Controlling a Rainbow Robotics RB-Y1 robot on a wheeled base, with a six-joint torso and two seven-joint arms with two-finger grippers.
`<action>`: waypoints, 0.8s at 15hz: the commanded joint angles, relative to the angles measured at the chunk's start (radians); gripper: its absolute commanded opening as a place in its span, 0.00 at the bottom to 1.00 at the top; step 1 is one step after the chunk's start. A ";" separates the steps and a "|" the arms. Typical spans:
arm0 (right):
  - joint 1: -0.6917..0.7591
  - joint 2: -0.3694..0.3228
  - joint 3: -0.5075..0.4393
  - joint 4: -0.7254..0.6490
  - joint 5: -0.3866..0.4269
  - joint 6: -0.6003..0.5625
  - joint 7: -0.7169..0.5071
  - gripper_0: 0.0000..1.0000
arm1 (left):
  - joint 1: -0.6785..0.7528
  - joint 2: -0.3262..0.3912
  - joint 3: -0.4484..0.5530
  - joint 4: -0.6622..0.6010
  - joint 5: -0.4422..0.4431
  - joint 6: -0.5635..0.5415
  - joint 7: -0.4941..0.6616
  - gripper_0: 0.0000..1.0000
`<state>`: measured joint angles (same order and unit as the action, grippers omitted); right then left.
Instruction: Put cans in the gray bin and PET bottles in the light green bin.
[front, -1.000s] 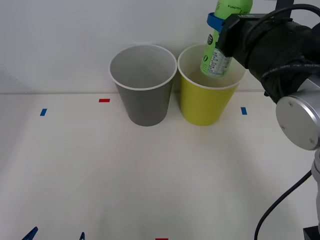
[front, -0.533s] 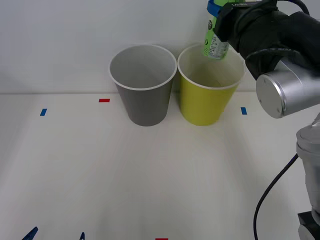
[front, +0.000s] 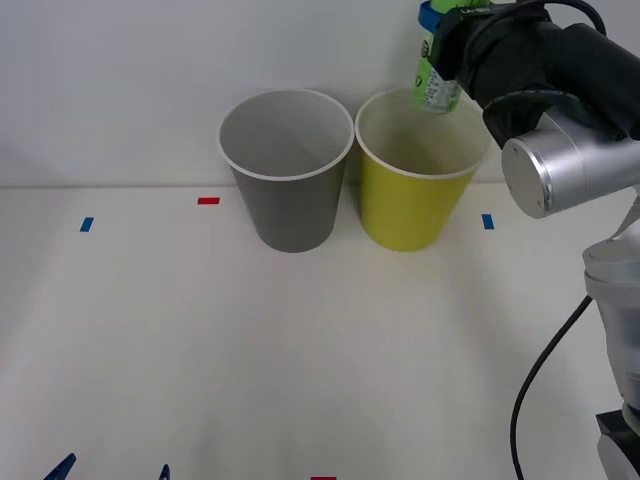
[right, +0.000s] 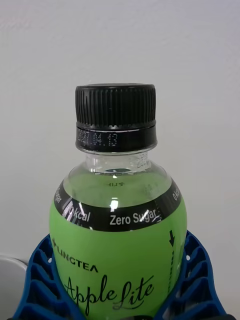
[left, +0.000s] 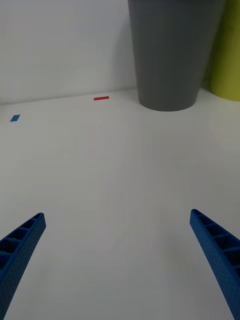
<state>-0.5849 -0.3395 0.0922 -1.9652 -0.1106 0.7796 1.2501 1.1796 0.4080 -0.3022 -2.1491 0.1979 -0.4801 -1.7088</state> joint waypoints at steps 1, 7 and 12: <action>0.000 -0.003 0.000 0.000 0.011 0.000 -0.003 0.00 | 0.000 0.000 0.000 0.000 0.000 0.000 0.000 1.00; 0.000 0.011 0.000 0.000 0.011 0.000 0.000 1.00 | 0.000 0.000 0.000 0.000 0.000 0.000 0.000 1.00; 0.002 0.025 -0.017 -0.118 0.046 0.135 0.012 1.00 | 0.000 0.000 0.000 0.000 0.000 0.000 0.000 1.00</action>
<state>-0.5836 -0.3149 0.0845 -2.0167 -0.0631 0.8297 1.2575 1.1796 0.4080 -0.3022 -2.1491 0.1979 -0.4801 -1.7088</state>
